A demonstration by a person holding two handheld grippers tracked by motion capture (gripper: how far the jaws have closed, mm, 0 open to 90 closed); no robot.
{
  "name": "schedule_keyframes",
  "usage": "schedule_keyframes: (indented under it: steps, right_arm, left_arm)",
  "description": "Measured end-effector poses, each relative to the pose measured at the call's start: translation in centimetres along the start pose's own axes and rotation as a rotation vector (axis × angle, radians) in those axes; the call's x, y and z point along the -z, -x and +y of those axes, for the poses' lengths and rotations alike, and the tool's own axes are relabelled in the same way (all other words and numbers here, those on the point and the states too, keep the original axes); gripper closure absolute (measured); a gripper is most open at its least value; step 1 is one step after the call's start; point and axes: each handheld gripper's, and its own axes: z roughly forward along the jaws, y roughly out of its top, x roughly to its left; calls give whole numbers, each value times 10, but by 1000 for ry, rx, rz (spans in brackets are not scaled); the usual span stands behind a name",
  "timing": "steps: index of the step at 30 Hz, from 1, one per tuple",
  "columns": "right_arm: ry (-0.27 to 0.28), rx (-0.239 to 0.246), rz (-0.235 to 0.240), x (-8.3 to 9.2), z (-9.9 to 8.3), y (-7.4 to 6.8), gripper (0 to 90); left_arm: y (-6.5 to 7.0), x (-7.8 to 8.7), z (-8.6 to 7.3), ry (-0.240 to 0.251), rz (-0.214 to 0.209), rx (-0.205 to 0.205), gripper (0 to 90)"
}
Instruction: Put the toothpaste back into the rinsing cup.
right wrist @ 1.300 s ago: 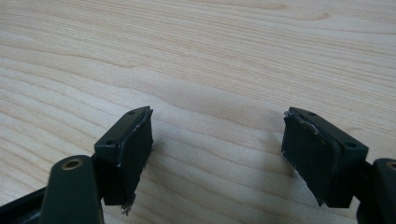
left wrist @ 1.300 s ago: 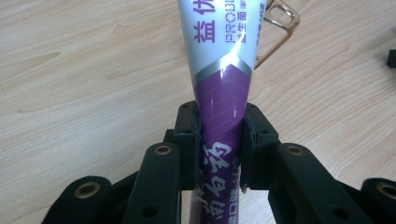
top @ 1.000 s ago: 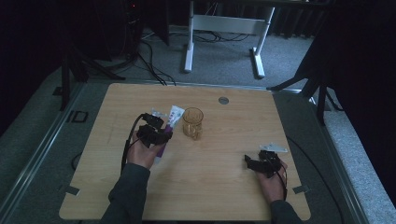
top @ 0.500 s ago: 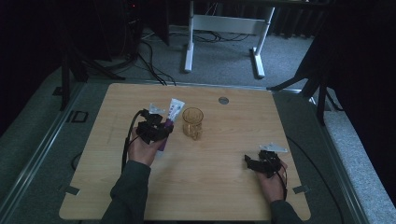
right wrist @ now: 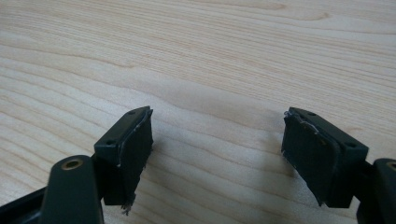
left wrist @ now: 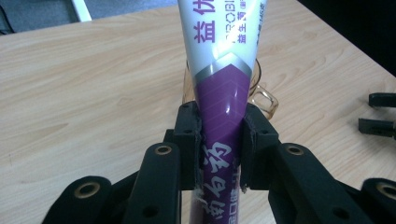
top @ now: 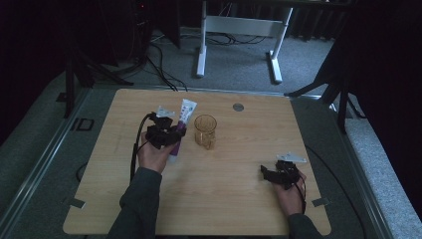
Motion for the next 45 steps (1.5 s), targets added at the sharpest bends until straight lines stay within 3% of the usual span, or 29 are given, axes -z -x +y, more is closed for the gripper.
schedule_keyframes:
  steps: [11,19,35,45]
  right_arm:
    - [0,0,0,0,0,0,243]
    - [0,0,0,0,0,0,243]
    - [0,-1,0,0,0,0,243]
    - [0,-1,1,0,0,0,243]
  left_arm:
    - [2,-4,8,37,8,5,717]
    - [1,-8,11,73,0,33,717]
    - [3,-17,17,135,7,38,716]
    - [4,-21,19,170,-10,56,716]
